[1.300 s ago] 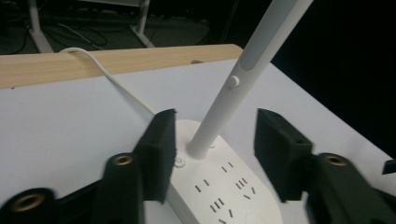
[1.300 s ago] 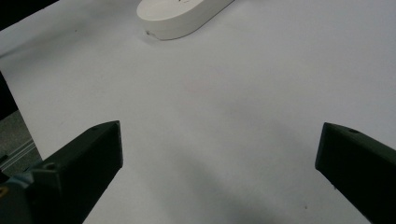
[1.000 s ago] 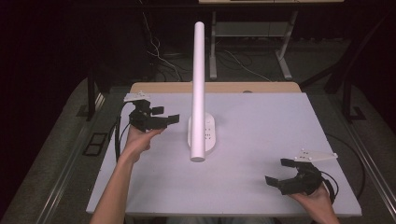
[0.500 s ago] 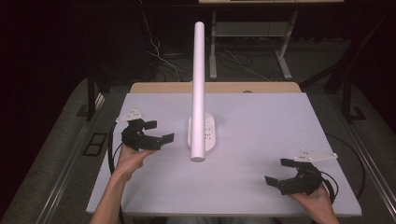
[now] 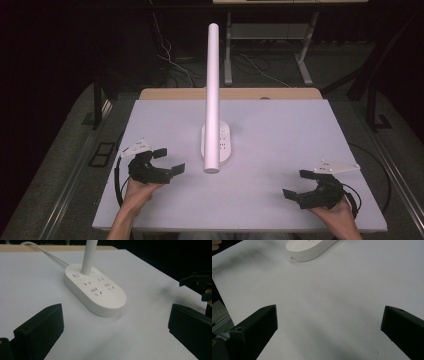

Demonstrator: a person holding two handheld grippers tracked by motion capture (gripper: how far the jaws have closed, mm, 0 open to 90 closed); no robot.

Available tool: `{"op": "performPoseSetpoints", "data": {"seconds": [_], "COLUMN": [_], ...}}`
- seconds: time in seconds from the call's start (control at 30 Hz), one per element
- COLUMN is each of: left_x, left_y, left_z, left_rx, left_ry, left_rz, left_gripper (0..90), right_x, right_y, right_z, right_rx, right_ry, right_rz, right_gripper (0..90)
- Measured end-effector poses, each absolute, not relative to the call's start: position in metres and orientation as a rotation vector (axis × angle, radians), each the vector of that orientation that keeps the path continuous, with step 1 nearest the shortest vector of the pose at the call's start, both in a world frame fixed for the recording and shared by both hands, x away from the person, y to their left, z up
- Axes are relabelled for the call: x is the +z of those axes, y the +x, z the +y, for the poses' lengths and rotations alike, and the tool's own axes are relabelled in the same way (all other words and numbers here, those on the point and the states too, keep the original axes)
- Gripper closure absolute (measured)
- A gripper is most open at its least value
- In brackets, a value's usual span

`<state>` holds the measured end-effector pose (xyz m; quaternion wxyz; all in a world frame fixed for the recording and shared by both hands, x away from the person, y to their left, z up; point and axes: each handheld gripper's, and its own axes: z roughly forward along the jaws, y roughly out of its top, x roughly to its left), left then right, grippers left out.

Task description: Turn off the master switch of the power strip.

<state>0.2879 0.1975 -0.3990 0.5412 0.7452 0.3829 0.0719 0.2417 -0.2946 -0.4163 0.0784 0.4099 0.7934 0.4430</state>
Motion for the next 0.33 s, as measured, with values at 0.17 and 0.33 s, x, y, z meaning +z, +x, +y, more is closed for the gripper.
{"op": "performPoseSetpoints", "data": {"seconds": [0.17,0.33], "left_x": [-0.407,-0.413], "left_y": [0.276,0.267], "left_z": [0.195,0.192], "left_rx": [0.159,0.153], "left_ry": [1.791,1.815], "left_rz": [0.907,0.894], "left_gripper": [0.0,0.0], "right_x": [-0.417,-0.417], "right_y": [0.242,0.243], "right_z": [-0.294,-0.295], "right_rx": [1.327,1.327], "right_ry": [1.229,1.228], "right_rz": [2.375,2.377], "right_gripper": [0.0,0.0]}}
